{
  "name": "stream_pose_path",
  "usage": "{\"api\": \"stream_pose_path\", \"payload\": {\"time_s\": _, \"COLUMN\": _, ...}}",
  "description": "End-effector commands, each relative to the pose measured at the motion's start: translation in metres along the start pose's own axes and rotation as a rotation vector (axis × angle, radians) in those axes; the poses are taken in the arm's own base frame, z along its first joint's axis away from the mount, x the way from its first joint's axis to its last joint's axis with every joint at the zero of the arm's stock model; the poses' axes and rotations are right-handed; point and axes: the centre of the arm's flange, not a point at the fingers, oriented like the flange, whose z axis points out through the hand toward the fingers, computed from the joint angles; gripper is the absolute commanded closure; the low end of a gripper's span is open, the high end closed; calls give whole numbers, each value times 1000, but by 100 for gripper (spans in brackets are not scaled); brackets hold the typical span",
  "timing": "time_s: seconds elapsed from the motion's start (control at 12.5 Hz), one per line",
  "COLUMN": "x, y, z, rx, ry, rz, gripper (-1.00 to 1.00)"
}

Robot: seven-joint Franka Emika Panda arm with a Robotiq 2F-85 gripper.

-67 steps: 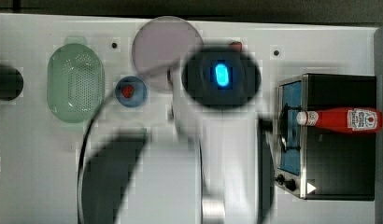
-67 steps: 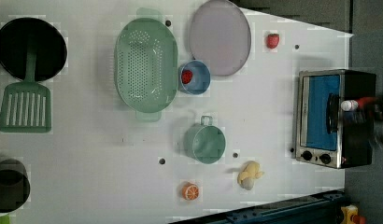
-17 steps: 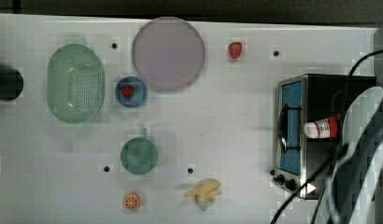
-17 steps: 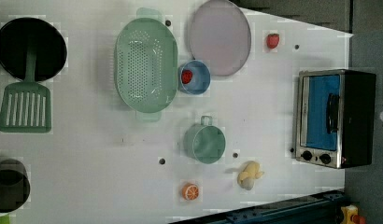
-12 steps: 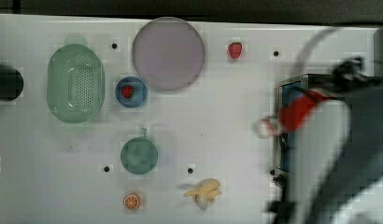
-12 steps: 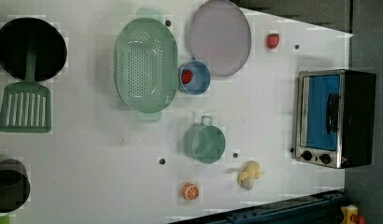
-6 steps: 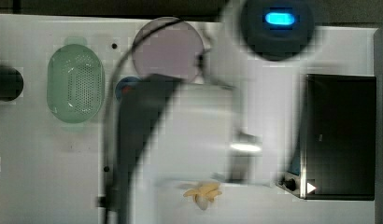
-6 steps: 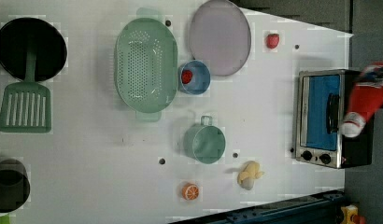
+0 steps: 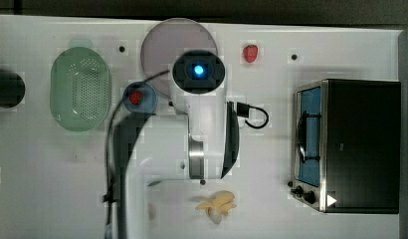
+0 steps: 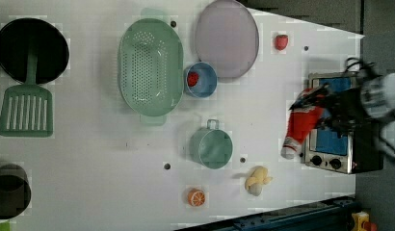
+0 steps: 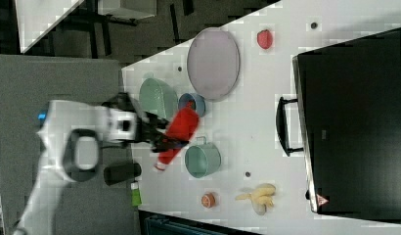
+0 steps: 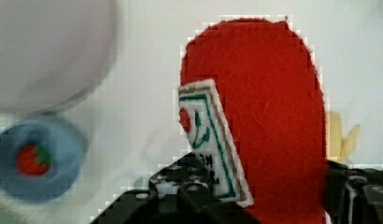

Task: Pick Ketchup from oven and place it on table.

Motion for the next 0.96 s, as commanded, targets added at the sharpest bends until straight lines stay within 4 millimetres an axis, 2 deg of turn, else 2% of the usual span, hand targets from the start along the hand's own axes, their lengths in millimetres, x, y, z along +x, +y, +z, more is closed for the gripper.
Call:
{"api": "stream_pose_path", "payload": {"time_s": 0.08, "x": 40, "y": 26, "z": 36, "rx": 74, "ry": 22, "rz": 138, "gripper": -27}}
{"api": "stream_pose_path", "payload": {"time_s": 0.32, "x": 47, "y": 18, "z": 99, "rx": 68, "ry": 37, "rz": 143, "gripper": -27}}
{"api": "stream_pose_path", "payload": {"time_s": 0.48, "x": 51, "y": 12, "z": 129, "rx": 49, "ry": 35, "rz": 142, "gripper": -27}}
{"api": "stream_pose_path", "payload": {"time_s": 0.56, "x": 52, "y": 9, "z": 143, "rx": 45, "ry": 37, "rz": 141, "gripper": -33}}
{"api": "stream_pose_path", "payload": {"time_s": 0.64, "x": 53, "y": 7, "z": 154, "rx": 43, "ry": 41, "rz": 140, "gripper": -52}}
{"api": "stream_pose_path", "payload": {"time_s": 0.8, "x": 56, "y": 3, "z": 165, "rx": 54, "ry": 56, "rz": 139, "gripper": -100}}
{"api": "stream_pose_path", "payload": {"time_s": 0.96, "x": 59, "y": -1, "z": 140, "rx": 94, "ry": 80, "rz": 141, "gripper": -100}}
